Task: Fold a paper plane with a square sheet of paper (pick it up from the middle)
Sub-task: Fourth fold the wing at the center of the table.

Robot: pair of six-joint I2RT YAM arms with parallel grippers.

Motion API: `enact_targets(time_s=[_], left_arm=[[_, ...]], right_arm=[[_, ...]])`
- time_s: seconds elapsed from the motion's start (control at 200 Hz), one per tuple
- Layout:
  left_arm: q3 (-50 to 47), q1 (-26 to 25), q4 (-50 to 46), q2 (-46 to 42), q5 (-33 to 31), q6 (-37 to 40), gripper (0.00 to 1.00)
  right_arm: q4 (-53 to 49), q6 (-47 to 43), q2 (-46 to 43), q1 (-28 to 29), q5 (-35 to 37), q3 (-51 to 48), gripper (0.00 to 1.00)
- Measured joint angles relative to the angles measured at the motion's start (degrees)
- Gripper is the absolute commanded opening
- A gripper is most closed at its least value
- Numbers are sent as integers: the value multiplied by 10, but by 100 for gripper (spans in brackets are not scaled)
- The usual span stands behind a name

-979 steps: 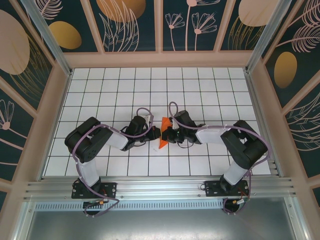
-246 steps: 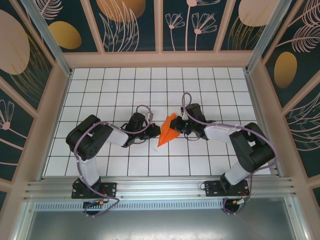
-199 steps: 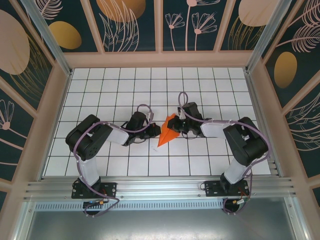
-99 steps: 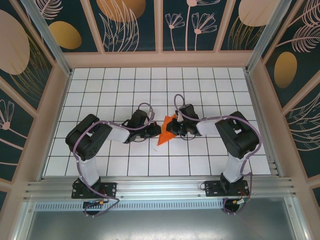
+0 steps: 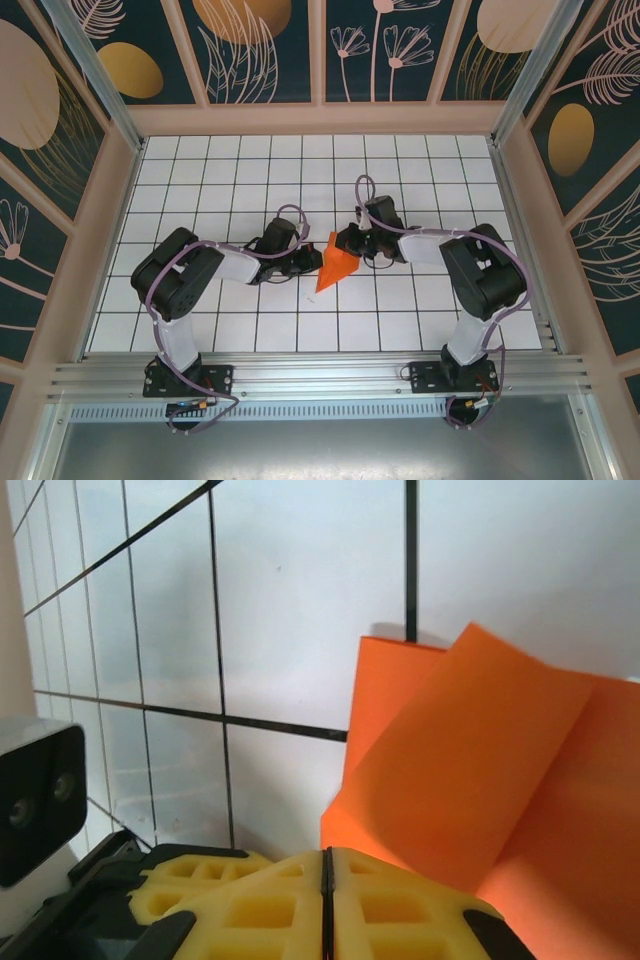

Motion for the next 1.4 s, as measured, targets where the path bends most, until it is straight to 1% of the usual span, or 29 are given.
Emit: enact_targets(time_s=[0.23,0.5,0.776,0.911,1.031,1.401], left_arm=[[1,0,-2,0,0,3,0],[1,0,-3,0,0,7,0],[1,0,-4,1,0,15,0],[1,0,-4,1,0,17,0],[1,0,-5,1,0,17,0],[2,0,-7,1,0,19,0]], right_arm=[[-17,-12,45,0,15,14,9],[-32,-23,51,-8,10,28,9],[-36,-28,53,-37,-26,33,12],[-57,-39,57,-40,-19,59,12],[-63,-45,77,-44,-10,80,12],[-63,-44,88,-56,-24,84,12]])
